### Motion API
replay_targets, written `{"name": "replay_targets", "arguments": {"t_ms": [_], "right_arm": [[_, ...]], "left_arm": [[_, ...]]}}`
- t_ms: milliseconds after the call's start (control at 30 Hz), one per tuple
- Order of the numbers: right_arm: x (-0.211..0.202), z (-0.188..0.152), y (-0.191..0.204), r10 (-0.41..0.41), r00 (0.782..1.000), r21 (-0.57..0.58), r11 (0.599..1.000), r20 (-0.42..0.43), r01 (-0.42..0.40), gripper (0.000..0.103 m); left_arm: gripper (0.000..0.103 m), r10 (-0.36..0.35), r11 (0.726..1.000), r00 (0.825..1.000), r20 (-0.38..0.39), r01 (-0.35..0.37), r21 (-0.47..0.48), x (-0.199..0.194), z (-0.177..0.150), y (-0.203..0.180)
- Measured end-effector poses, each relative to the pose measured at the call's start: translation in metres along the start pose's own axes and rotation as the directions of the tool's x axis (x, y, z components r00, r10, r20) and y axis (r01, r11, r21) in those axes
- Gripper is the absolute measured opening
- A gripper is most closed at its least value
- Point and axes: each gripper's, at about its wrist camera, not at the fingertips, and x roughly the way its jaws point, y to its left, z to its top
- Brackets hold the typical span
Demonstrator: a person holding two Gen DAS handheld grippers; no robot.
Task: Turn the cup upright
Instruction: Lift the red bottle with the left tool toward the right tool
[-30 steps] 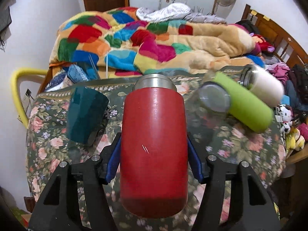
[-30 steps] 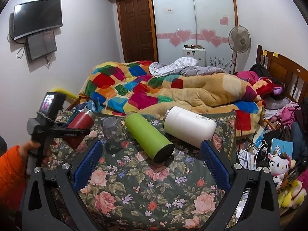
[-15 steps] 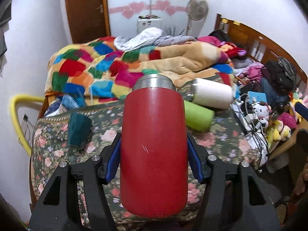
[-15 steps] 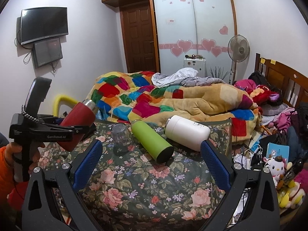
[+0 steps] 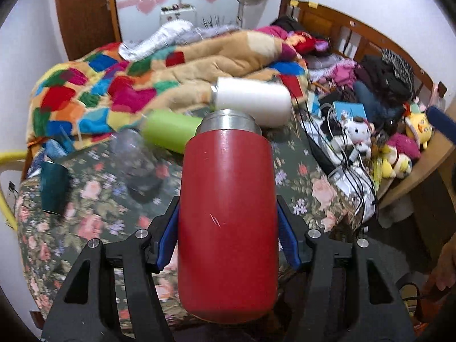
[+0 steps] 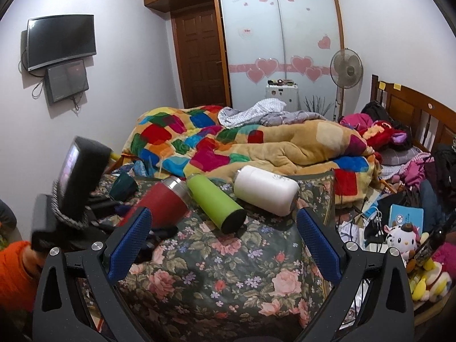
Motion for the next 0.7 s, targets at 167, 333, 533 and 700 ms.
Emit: {"name": "replay_targets", "arguments": {"t_ms": [167, 333, 533, 700], "right_arm": [[0.011, -0.008, -0.010, -0.010, 0.999, 0.013, 1.000, -0.043, 0.011, 0.101], [0.027, -0.016, -0.017, -0.015, 0.996, 0.020, 1.000, -0.092, 0.017, 0.101], [0.038, -0.020, -0.021, -0.018, 0.992, 0.025, 0.999, -0.128, 0.022, 0.101], [0.047, -0.024, -0.022, -0.023, 0.987, 0.022, 0.999, -0.158, 0.026, 0.101]], "left_arm": [[0.061, 0.009, 1.000, 0.999, -0.049, -0.009, 0.013, 0.034, -0.011, -0.010], [0.061, 0.009, 1.000, 0.995, -0.100, -0.011, -0.016, 0.070, -0.019, -0.005], [0.061, 0.017, 0.999, 0.991, -0.131, -0.020, -0.025, 0.092, -0.023, -0.002], [0.061, 0.012, 0.999, 0.989, -0.148, -0.017, -0.034, 0.103, -0.025, 0.003]]}}
